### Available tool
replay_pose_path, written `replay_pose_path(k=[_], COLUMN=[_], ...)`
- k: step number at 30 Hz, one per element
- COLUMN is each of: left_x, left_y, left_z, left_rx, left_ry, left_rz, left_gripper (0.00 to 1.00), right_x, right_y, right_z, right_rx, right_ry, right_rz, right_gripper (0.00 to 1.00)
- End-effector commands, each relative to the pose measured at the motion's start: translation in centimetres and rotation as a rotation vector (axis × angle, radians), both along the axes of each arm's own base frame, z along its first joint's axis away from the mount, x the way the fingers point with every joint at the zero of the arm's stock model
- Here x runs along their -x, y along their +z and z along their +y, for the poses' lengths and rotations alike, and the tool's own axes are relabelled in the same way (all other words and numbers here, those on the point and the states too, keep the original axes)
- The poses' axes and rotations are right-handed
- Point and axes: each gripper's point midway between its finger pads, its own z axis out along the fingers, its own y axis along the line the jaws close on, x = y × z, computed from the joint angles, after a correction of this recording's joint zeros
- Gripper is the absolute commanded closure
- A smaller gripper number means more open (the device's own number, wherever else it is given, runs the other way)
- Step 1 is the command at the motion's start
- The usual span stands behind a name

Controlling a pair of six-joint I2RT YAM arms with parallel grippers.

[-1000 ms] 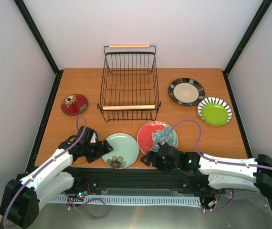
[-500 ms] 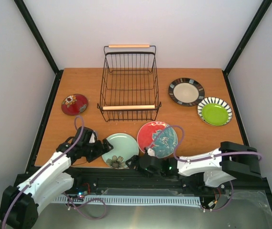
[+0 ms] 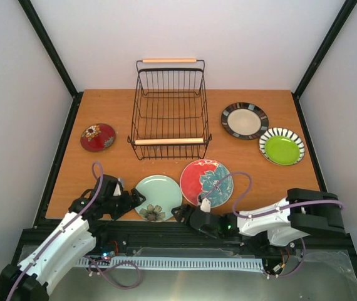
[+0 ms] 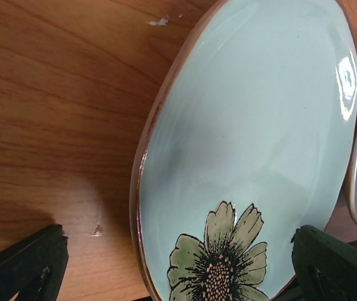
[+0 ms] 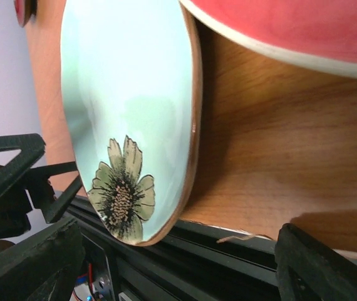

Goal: Load the plates into the dish rack
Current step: Pick up the plate at the center of the board.

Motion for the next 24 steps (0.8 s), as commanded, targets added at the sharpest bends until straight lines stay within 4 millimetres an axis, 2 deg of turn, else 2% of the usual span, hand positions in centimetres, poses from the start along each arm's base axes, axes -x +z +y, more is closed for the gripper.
replay_pose_path(k=[1, 13, 16, 20, 24], left_x=[-0.1, -0.4, -0.4, -0.2, 0.0], left_y=[0.4, 0.8, 0.8, 0.8, 0.6], left_z=[-0.2, -0.7, -0.8, -1.0, -1.4], left_rx=[0.0, 0.019, 0.026, 0.033, 0.056], left_ry=[-0.011, -0.029, -0.034, -0.045, -0.063], left_rz=[0.004, -0.016, -0.02, -0.016, -0.003], left_gripper=[0.01, 0.0, 0.0, 0.0, 0.0], right_x=[-0.8, -1.0, -1.3, -1.8, -2.0], right_y=[-0.9, -3.5, -3.9, -4.4, -5.0], right_z=[0.0, 0.7, 0.8, 0.7, 0.3], right_rx=[-0.006, 0.017, 0.025, 0.033, 0.039], right_ry=[-0.057, -0.054, -0.055, -0.064, -0.078], right_rz=[-0.023, 0.004, 0.005, 0.004, 0.009], right_gripper=[0.16, 0.18, 0.22, 0.31, 0.34])
